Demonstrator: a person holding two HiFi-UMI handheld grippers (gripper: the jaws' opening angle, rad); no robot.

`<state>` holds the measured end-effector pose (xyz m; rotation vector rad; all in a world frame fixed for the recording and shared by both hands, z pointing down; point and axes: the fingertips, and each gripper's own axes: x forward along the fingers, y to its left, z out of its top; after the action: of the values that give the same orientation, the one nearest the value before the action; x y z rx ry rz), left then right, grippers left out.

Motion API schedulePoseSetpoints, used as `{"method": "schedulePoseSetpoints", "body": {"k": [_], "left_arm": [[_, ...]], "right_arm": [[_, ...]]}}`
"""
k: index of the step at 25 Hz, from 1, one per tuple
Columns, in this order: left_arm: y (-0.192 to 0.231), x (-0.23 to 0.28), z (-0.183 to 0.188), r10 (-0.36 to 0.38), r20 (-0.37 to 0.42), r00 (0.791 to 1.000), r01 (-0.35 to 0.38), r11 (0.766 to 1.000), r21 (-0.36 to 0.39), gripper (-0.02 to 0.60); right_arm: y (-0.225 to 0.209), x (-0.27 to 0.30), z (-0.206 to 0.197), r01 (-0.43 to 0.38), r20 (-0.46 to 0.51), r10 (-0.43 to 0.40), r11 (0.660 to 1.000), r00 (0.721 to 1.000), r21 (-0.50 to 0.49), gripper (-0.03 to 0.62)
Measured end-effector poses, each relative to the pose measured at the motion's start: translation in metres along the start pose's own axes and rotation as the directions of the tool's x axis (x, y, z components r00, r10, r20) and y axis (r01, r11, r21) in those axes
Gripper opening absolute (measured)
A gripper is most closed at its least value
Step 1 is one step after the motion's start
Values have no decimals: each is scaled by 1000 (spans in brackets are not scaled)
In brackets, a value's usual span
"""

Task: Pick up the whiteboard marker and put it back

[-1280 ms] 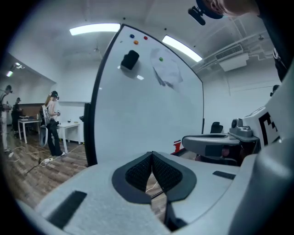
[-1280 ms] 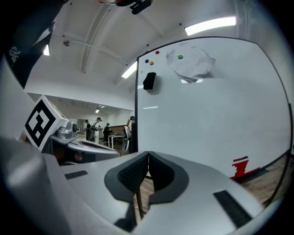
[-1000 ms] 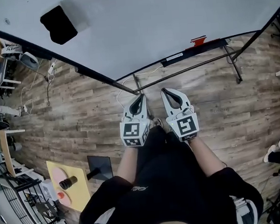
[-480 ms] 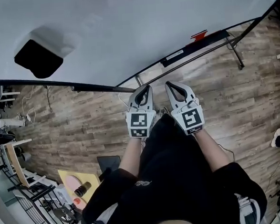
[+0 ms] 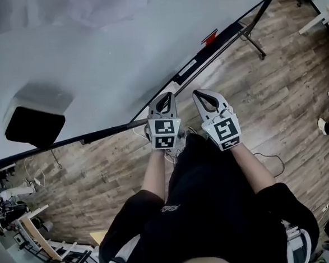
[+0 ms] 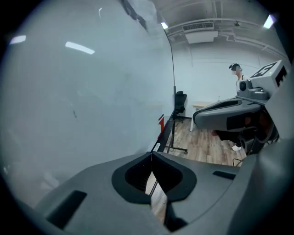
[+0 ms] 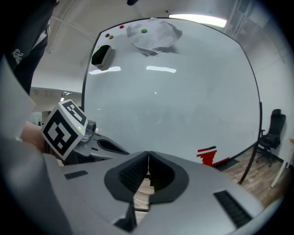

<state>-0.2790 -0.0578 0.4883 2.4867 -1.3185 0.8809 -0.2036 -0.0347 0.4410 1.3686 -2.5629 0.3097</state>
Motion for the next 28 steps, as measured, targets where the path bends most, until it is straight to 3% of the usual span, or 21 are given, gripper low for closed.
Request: {"method": "schedulePoseSetpoints", "body": {"k": [5, 11, 21, 28], "left_arm": [[-7, 30, 2, -27, -59, 998, 31, 997, 74, 7], [-19, 81, 0, 19, -166, 986, 17, 977, 211, 8], [-26, 150, -26, 90, -337, 937, 14, 956, 294, 8], [-30, 173, -36, 115, -399, 910, 30, 941, 338, 12]], "right_arm": [[-27, 1, -15, 33, -39, -32, 999, 999, 28, 3], [-81, 15, -47, 14, -80, -12, 1000, 997, 20, 3], [-139, 24, -75, 6, -91, 3, 995, 996, 97, 3], [-163, 26, -83, 12, -103, 0, 993, 995, 116, 3]]}}
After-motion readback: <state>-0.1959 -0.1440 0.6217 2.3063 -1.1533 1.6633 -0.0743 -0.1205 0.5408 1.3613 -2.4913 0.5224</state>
